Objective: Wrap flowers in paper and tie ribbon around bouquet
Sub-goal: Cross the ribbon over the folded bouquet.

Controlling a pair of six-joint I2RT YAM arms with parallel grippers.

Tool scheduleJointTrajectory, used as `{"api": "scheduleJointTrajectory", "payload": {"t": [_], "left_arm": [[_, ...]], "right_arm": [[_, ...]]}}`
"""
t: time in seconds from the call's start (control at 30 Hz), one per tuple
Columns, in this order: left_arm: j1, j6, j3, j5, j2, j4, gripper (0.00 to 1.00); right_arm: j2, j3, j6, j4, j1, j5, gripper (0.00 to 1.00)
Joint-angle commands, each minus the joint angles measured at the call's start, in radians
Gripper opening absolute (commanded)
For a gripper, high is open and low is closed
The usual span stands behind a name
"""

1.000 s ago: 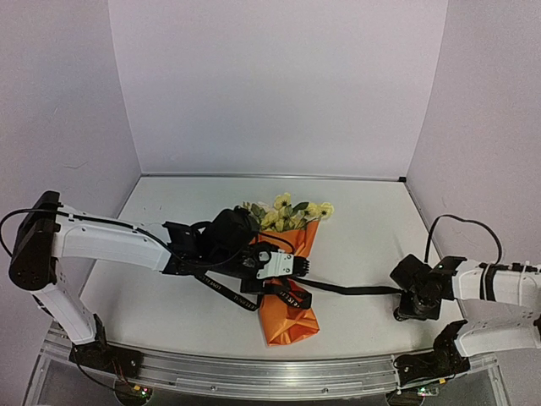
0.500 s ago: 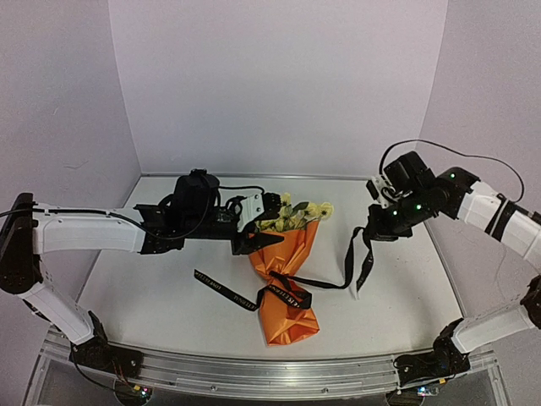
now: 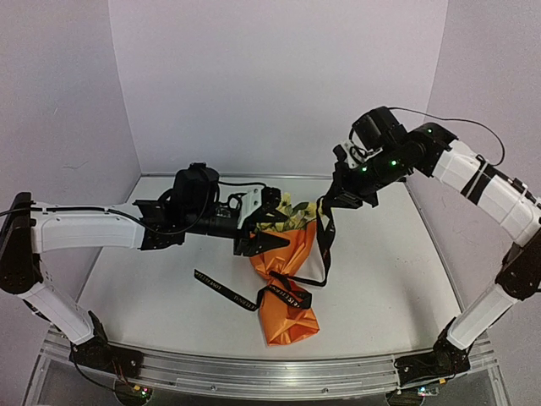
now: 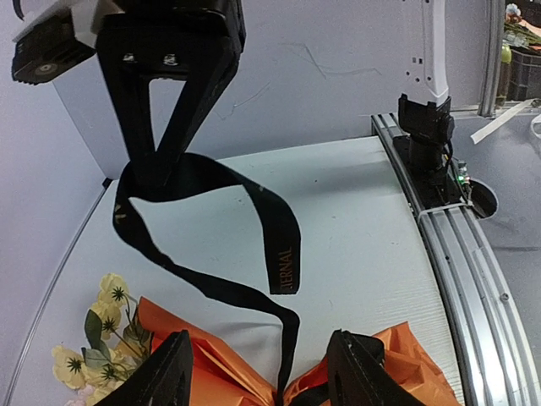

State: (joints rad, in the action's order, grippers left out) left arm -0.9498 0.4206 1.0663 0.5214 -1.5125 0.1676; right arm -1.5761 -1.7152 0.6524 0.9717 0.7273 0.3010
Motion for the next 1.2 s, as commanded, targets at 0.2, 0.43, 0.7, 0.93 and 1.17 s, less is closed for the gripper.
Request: {"api": "scheduleJointTrajectory", "payload": {"t": [0.2,0.43,0.7,0.93,1.17], "left_arm": [[0.001,-0.048,-0.020,-0.020,0.065,0.028,0.59],[0.000,-0.062,-0.086,-0.030,0.122,0.078,0.62],[0.002,-0.061,-0.082,0.020,0.127,0.013,0.61],[0.002,-0.090,-0.102,-0.075,0.092,0.087,0.59],[0.002,-0.128,-0.115,-0.115,0.071,0.122,0.55]], "right_arm": [[-0.096,-0.162,0.400,0.004,0.144,-0.209,0.00],[-0.122,-0.145,0.503,-0.055,0.167,-0.205,0.00],[-0.186,-0.117,0.521,-0.248,0.179,-0.002,0.00],[-0.139,-0.020,0.522,-0.343,0.188,-0.011,0.00],[-0.096,0.032,0.500,-0.367,0.195,-0.038,0.00]]}}
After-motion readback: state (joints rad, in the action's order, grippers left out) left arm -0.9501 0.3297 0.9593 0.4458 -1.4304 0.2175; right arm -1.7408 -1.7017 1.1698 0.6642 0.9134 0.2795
